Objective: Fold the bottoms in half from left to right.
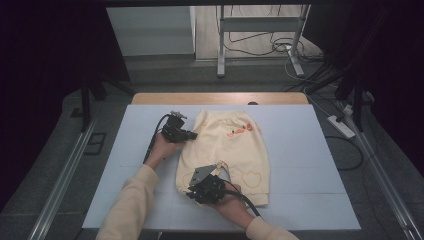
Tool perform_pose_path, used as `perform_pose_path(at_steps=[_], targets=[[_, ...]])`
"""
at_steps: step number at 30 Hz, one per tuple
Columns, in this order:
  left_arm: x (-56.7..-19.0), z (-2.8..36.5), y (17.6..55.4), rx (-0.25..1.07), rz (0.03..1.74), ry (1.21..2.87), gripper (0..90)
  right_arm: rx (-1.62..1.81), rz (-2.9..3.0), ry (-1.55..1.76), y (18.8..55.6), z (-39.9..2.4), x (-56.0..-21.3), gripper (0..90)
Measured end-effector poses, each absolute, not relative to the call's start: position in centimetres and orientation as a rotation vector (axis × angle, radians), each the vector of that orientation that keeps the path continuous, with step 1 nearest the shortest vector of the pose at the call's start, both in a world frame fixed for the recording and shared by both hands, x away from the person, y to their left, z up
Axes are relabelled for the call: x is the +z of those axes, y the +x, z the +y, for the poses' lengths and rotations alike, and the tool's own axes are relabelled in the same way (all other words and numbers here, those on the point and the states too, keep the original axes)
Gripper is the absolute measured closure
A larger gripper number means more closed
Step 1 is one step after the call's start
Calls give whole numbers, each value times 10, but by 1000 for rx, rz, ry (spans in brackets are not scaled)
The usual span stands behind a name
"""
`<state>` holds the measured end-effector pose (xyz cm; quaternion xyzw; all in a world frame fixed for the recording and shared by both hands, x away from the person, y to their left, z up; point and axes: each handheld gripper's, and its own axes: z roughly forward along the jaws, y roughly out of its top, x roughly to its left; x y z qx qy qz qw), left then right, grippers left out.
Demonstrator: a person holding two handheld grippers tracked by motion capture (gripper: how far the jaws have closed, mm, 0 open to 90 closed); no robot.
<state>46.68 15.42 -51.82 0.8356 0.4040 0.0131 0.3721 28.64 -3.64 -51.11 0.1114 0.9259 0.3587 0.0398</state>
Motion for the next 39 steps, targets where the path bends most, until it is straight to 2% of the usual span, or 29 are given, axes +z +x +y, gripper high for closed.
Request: perform_pose_path(at_steps=[11,19,27,39], targets=[[-502,158,462,16,998,2102,808,1197,2828,356,285,-37,-497,790],[-503,161,461,-2,1016,2099,808,1194,2840,356,286,-35,-501,790],[-479,169,448,19,980,2061,809,1280,2817,302,280,-31,-485,792],[-476,173,447,7,989,2052,809,1296,2826,304,279,-29,-487,792]])
